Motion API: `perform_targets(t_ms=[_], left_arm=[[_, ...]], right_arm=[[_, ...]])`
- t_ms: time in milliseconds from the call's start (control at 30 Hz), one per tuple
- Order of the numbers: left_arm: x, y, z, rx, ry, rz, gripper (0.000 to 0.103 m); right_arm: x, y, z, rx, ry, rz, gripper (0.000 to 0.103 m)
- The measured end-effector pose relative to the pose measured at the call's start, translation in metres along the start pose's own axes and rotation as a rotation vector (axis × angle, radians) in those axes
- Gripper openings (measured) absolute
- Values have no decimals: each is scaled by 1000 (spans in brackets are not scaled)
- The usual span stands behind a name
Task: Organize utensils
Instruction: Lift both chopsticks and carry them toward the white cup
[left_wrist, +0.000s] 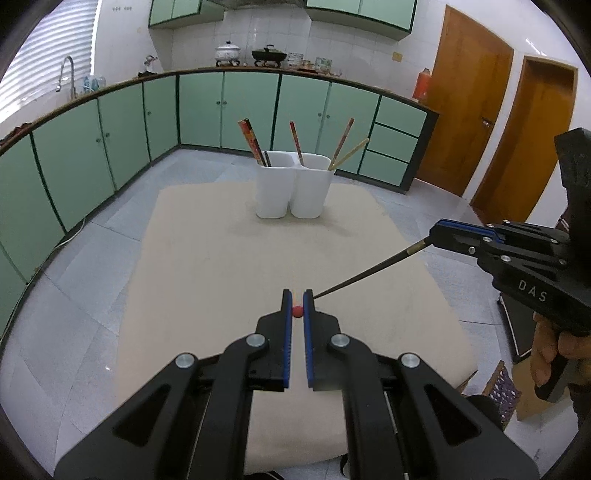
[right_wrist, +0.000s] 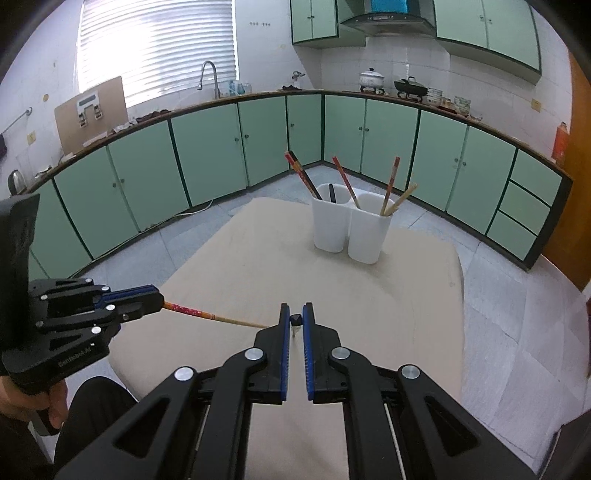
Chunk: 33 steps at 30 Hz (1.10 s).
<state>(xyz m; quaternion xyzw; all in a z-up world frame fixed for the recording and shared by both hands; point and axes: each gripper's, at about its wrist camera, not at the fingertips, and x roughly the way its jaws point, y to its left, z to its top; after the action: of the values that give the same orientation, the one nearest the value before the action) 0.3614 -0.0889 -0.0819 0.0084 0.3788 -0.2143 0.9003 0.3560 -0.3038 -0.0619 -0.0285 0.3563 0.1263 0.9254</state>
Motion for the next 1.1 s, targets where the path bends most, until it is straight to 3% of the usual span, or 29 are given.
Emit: perform_targets(t_ms=[633, 1100], left_arm=[[33, 28, 72, -16, 105, -70, 5], [19, 15, 110, 37, 79, -56, 5]], right_arm=[[27, -10, 55, -33, 84, 0, 7], [13, -12, 95, -70, 105, -22, 6]])
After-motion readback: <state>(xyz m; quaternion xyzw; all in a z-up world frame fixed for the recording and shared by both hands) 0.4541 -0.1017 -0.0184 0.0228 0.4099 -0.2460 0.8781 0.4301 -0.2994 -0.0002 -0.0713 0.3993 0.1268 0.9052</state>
